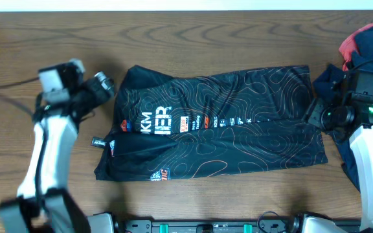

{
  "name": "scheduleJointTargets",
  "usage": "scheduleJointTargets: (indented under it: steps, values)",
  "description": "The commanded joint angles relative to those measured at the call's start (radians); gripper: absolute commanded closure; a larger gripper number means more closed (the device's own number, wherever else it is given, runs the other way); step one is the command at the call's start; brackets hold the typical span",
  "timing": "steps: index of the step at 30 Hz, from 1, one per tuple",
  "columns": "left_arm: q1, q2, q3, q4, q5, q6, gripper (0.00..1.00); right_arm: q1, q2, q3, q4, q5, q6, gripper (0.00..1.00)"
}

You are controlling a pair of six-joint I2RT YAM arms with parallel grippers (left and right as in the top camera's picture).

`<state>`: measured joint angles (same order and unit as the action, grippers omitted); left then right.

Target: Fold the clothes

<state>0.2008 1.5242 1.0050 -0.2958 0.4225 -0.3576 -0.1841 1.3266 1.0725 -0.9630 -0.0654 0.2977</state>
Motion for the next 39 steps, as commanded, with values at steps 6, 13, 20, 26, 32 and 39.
scheduleJointTargets:
  steps: [6, 13, 20, 26, 32, 39]
  values:
    - [-0.1, 0.422, 0.409, -0.085, 0.037, 0.074, 0.14, 0.002, 0.0, 0.005, -0.026, -0.044, -0.045, 0.32]
    - [-0.122, 0.658, 0.629, -0.115, 0.007, 0.089, 0.14, 0.002, 0.0, 0.005, -0.036, -0.044, -0.045, 0.32]
    - [-0.165, 0.753, 0.641, -0.127, 0.003, 0.099, 0.26, 0.002, 0.0, 0.005, -0.017, -0.044, -0.045, 0.34]
    - [-0.198, 0.757, 0.641, -0.198, -0.071, 0.121, 0.94, 0.002, 0.004, 0.005, 0.041, -0.044, -0.045, 0.38]
    - [-0.18, 0.739, 0.641, -0.257, -0.11, 0.117, 0.94, 0.002, 0.053, 0.005, 0.146, -0.045, -0.081, 0.43]
    - [-0.162, 0.626, 0.641, -0.287, -0.109, 0.109, 0.94, 0.029, 0.19, 0.006, 0.462, -0.045, -0.165, 0.41]
